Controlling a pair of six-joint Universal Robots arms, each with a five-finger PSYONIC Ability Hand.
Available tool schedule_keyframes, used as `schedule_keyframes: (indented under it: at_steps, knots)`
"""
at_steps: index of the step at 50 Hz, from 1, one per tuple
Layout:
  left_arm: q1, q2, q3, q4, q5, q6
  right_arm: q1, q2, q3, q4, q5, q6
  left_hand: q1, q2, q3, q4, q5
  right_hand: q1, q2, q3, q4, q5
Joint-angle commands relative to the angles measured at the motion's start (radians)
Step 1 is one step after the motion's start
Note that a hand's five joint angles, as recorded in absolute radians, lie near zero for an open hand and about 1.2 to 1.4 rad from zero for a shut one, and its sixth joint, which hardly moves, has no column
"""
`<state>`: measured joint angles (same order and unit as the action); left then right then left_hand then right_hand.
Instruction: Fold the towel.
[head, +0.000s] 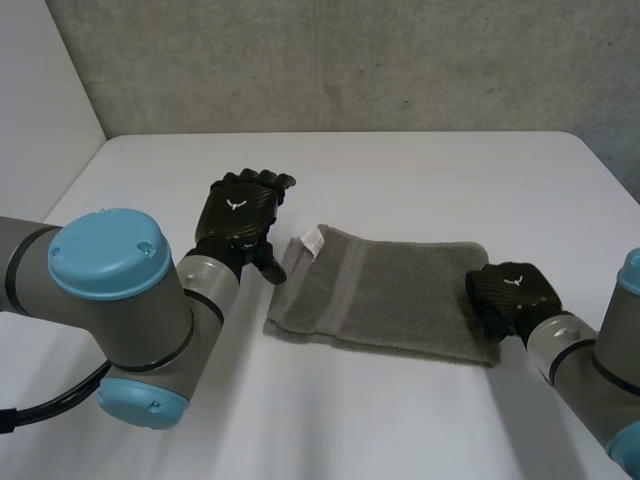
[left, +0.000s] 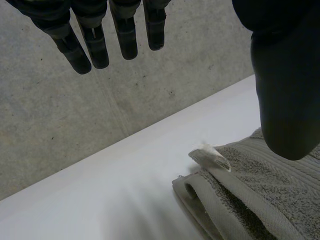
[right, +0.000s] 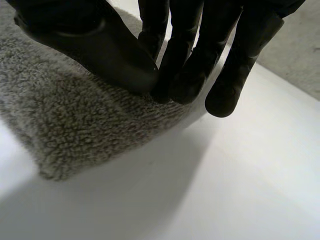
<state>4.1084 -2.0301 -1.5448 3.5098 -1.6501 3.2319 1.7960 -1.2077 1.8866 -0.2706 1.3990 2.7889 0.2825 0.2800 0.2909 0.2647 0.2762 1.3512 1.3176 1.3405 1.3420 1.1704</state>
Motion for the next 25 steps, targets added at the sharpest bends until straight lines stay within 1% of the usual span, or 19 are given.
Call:
schedule_keyframes:
  at_steps: [1, 4, 6, 7, 9, 10, 12, 13, 14, 15, 16, 17, 18, 20, 21, 23, 24, 25]
  knots:
    - [0.001, 0.021, 0.005, -0.003, 0.0, 0.0, -0.001, -0.05, -0.093, 0.036, 0.058, -0.116, -0.057, -0.055, -0.066, -0.039, -0.225, 0.045, 0.079, 0.056, 0.054, 0.051]
    - [0.003, 0.037, 0.005, -0.003, 0.0, 0.002, 0.003, -0.062, -0.121, 0.051, 0.06, -0.163, -0.057, -0.055, -0.066, -0.039, -0.225, 0.045, 0.079, 0.056, 0.054, 0.051]
    - [0.01, 0.068, 0.003, -0.002, 0.0, 0.002, 0.022, -0.067, -0.208, 0.08, 0.069, -0.228, -0.069, -0.066, -0.077, -0.051, -0.237, 0.045, 0.079, 0.056, 0.054, 0.051]
    - [0.01, 0.068, 0.003, -0.002, 0.0, 0.002, 0.022, -0.067, -0.208, 0.08, 0.069, -0.229, -0.069, -0.067, -0.077, -0.051, -0.237, 0.045, 0.079, 0.056, 0.054, 0.051]
    - [0.029, 0.097, 0.003, -0.003, 0.0, 0.0, 0.103, -0.061, -0.298, 0.144, 0.074, -0.238, -0.069, -0.067, -0.077, -0.051, -0.237, 0.045, 0.079, 0.056, 0.054, 0.051]
    - [0.029, 0.097, 0.003, -0.003, 0.0, 0.0, 0.103, -0.061, -0.299, 0.145, 0.074, -0.238, -0.069, -0.067, -0.077, -0.051, -0.237, 0.045, 0.079, 0.056, 0.054, 0.051]
    - [0.041, 0.113, 0.0, -0.003, 0.001, 0.0, 0.192, -0.029, -0.374, 0.229, 0.077, -0.226, -0.072, -0.069, -0.08, -0.054, -0.24, 0.045, 0.079, 0.056, 0.054, 0.051]
    - [0.041, 0.113, 0.0, -0.003, 0.001, 0.0, 0.192, -0.029, -0.374, 0.229, 0.077, -0.226, -0.072, -0.069, -0.08, -0.054, -0.24, 0.045, 0.079, 0.056, 0.054, 0.051]
    - [0.043, 0.114, -0.003, -0.003, 0.003, 0.0, 0.213, -0.01, -0.382, 0.25, 0.077, -0.197, -0.069, -0.067, -0.077, -0.051, -0.237, -0.172, -0.138, -0.161, -0.163, -0.166]
    - [0.044, 0.114, -0.008, -0.003, 0.003, 0.0, 0.215, -0.009, -0.361, 0.246, 0.084, -0.148, -0.069, -0.067, -0.077, -0.051, -0.237, -0.566, -0.533, -0.556, -0.557, -0.56]
    - [0.044, 0.114, -0.008, -0.003, 0.003, 0.0, 0.215, -0.009, -0.36, 0.246, 0.084, -0.147, -0.069, -0.067, -0.077, -0.051, -0.237, -0.57, -0.537, -0.56, -0.561, -0.564]
    - [0.046, 0.114, -0.015, -0.003, 0.003, 0.0, 0.211, -0.018, -0.322, 0.228, 0.087, -0.096, -0.069, -0.067, -0.077, -0.051, -0.237, -0.623, -0.589, -0.612, -0.614, -0.616]
    - [0.046, 0.114, -0.015, -0.003, 0.003, 0.0, 0.21, -0.018, -0.322, 0.228, 0.087, -0.095, -0.069, -0.067, -0.077, -0.051, -0.237, -0.623, -0.59, -0.613, -0.614, -0.617]
    - [0.046, 0.11, -0.02, -0.002, 0.004, 0.002, 0.204, -0.056, -0.215, 0.164, 0.08, -0.03, -0.072, -0.069, -0.08, -0.054, -0.24, -0.67, -0.636, -0.659, -0.661, -0.664]
    - [0.046, 0.11, -0.02, -0.002, 0.004, 0.002, 0.204, -0.056, -0.215, 0.163, 0.08, -0.029, -0.072, -0.069, -0.08, -0.054, -0.24, -0.67, -0.637, -0.66, -0.661, -0.664]
    - [0.044, 0.103, -0.02, -0.002, 0.004, 0.0, 0.146, -0.102, -0.086, 0.084, 0.057, -0.017, -0.069, -0.067, -0.077, -0.051, -0.237, -0.746, -0.713, -0.736, -0.737, -0.74]
    - [0.044, 0.103, -0.02, -0.002, 0.004, 0.0, 0.146, -0.102, -0.086, 0.083, 0.057, -0.017, -0.069, -0.067, -0.077, -0.051, -0.237, -0.747, -0.713, -0.736, -0.737, -0.74]
    - [0.041, 0.103, -0.02, -0.002, 0.004, 0.0, 0.102, -0.118, -0.027, 0.053, 0.031, -0.017, -0.069, -0.067, -0.077, -0.051, -0.237, -0.755, -0.722, -0.745, -0.746, -0.749]
